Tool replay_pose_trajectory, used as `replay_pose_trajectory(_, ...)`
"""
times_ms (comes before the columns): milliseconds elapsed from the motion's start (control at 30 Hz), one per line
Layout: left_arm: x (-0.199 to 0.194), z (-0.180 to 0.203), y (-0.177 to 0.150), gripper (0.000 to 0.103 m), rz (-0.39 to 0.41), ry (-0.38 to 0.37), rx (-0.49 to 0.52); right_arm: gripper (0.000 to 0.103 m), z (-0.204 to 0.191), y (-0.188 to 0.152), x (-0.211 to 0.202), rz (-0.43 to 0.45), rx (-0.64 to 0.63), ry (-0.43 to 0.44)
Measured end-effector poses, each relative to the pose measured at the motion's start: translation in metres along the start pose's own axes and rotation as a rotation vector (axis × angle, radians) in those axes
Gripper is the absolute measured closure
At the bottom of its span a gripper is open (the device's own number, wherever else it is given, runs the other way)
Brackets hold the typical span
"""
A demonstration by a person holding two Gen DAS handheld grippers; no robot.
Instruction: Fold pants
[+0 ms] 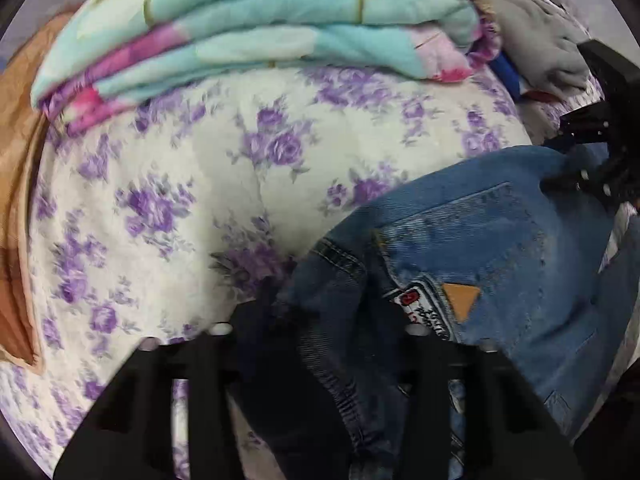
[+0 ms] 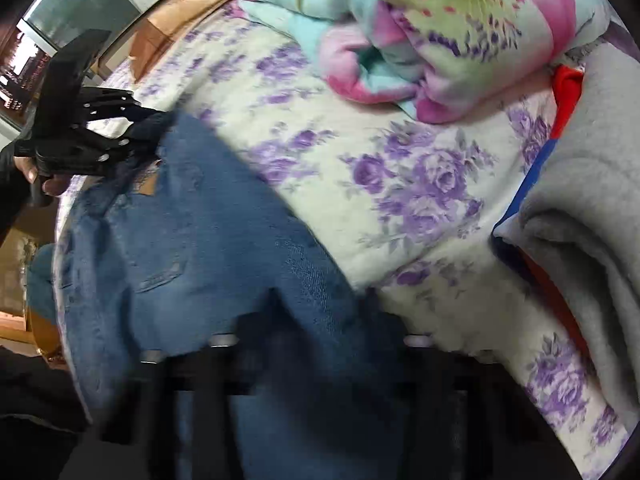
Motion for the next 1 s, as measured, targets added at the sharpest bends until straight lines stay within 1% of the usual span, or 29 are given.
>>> replay_pose_trajectory(33, -0.008, -0.001, -0.001, 0.073, 0.009, 0.0, 0.002, 0.09, -0.003, -0.001, -0.006, 0.014, -0.007, -0.004)
replay_pose_trajectory(67, -0.017, -0.002, -0.001, 0.074, 0.025, -0.015, -0.007, 0.092, -0.005, -0.004, -0.015, 0.034, -0.008, 0.0)
replay_pose_trajectory(100, -0.025, -0.003, -0.002, 0.075, 0.041, -0.025, -0.015, 0.092, -0.009, -0.01, -0.029, 0.061, -0.006, 0.022)
replay_pose_trajectory(133, -0.038, -0.003, -0.003, 0.079, 0.068, -0.039, -0.025, 0.093, -0.013, -0.015, -0.038, 0.078, -0.01, 0.038)
replay_pose_trajectory(167, -0.051, 0.0, -0.007, 0.08, 0.089, -0.07, -0.022, 0.095, -0.019, -0.022, -0.05, 0.097, -0.015, 0.055)
replay_pose_trajectory(200, -0.063, 0.004, -0.012, 0.08, 0.113, -0.07, -0.014, 0.095, -0.024, -0.027, -0.056, 0.106, -0.021, 0.068)
replay_pose_trajectory(233, -0.077, 0.01, -0.018, 0.08, 0.14, -0.056, 0.008, 0.095, -0.034, -0.041, -0.068, 0.121, -0.033, 0.09)
replay_pose_trajectory(300, -0.097, 0.024, -0.03, 0.08, 0.169, -0.04, 0.034, 0.095, -0.05, -0.054, -0.078, 0.131, -0.052, 0.105)
replay_pose_trajectory(367, -0.117, 0.034, -0.046, 0.08, 0.206, -0.05, 0.044, 0.095, -0.072, -0.077, -0.085, 0.138, -0.067, 0.125)
replay_pose_trajectory(400, -0.125, 0.041, -0.056, 0.08, 0.22, -0.057, 0.048, 0.095, -0.082, -0.087, -0.084, 0.133, -0.066, 0.146)
replay_pose_trajectory(467, -0.134, 0.055, -0.082, 0.079, 0.233, -0.044, 0.07, 0.095, -0.102, -0.114, -0.078, 0.118, -0.066, 0.176)
replay_pose_trajectory(500, -0.132, 0.059, -0.087, 0.078, 0.231, -0.039, 0.073, 0.095, -0.11, -0.124, -0.072, 0.113, -0.057, 0.191)
replay_pose_trajectory(600, -0.122, 0.069, -0.125, 0.076, 0.21, -0.036, 0.057, 0.095, -0.134, -0.145, -0.045, 0.116, -0.001, 0.241)
replay_pose_trajectory(700, -0.103, 0.073, -0.148, 0.074, 0.18, 0.004, 0.035, 0.095, -0.151, -0.156, -0.024, 0.122, 0.036, 0.241)
replay_pose_trajectory(767, -0.087, 0.074, -0.166, 0.066, 0.142, 0.03, 0.008, 0.095, -0.159, -0.162, -0.005, 0.111, 0.064, 0.238)
replay_pose_trajectory(800, -0.076, 0.071, -0.175, 0.053, 0.105, 0.066, -0.011, 0.094, -0.161, -0.163, 0.002, 0.104, 0.067, 0.228)
replay_pose_trajectory(833, -0.07, 0.068, -0.182, 0.04, 0.079, 0.087, -0.026, 0.093, -0.163, -0.166, 0.011, 0.094, 0.072, 0.198)
replay_pose_trajectory(867, -0.064, 0.063, -0.191, 0.039, 0.045, 0.105, -0.049, 0.091, -0.168, -0.17, 0.02, 0.076, 0.066, 0.171)
replay_pose_trajectory(900, -0.06, 0.058, -0.199, 0.039, 0.021, 0.116, -0.07, 0.091, -0.171, -0.172, 0.022, 0.072, 0.061, 0.155)
replay_pose_trajectory(933, -0.059, 0.051, -0.208, 0.038, 0.006, 0.126, -0.099, 0.089, -0.175, -0.174, 0.023, 0.076, 0.06, 0.134)
replay_pose_trajectory(967, -0.061, 0.043, -0.216, 0.036, 0.003, 0.134, -0.129, 0.087, -0.176, -0.176, 0.022, 0.079, 0.068, 0.137)
replay_pose_trajectory(1000, -0.066, 0.034, -0.225, 0.032, 0.01, 0.131, -0.171, 0.087, -0.177, -0.177, 0.02, 0.083, 0.08, 0.141)
Point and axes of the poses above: each gripper's, at about its wrist camera, not at the fingertips, and x roughly the way its jaws point, z to its right, y to its top, the point moved 7 cm from there along x, roughly the way its jaws point, and after that the axes turned 10 degrees about -z, right-handed, at the moved point
